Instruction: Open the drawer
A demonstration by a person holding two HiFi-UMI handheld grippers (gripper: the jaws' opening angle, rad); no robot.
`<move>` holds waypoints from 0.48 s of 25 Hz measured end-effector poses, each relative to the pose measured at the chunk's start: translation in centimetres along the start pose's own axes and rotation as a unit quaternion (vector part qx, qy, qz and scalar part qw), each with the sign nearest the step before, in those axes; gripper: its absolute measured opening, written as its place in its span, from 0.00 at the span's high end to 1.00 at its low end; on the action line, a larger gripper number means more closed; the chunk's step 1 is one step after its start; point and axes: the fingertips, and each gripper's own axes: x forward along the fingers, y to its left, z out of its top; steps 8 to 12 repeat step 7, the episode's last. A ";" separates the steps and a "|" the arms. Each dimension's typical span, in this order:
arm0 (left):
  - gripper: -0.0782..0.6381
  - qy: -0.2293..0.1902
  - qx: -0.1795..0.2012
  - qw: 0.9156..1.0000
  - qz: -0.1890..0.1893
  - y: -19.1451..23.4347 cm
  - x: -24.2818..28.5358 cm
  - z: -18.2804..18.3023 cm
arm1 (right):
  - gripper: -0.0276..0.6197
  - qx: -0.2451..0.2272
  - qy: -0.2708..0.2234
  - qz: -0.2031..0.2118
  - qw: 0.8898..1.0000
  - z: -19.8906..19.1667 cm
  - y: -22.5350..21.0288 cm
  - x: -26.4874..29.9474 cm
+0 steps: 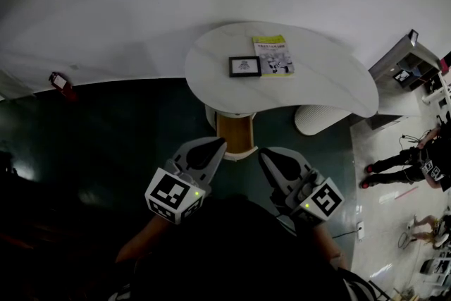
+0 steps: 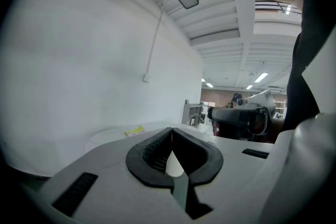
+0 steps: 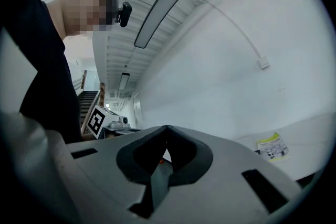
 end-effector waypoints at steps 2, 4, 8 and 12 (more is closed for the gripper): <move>0.87 0.001 -0.002 1.000 0.001 -0.1 0.2 -0.1 | 0.93 0.004 0.000 -0.001 1.000 -0.1 -0.2 -0.3; 0.87 0.003 -0.004 1.000 0.002 -0.1 0.3 -0.2 | 0.93 0.007 -0.001 -0.002 1.000 0.0 -0.4 -0.4; 0.87 0.006 -0.006 1.000 0.001 -0.2 0.5 -0.4 | 0.93 0.007 -0.002 -0.001 1.000 -0.1 -0.5 -0.4; 0.87 0.006 -0.006 1.000 0.001 -0.2 0.5 -0.4 | 0.93 0.007 -0.002 -0.001 1.000 -0.1 -0.5 -0.4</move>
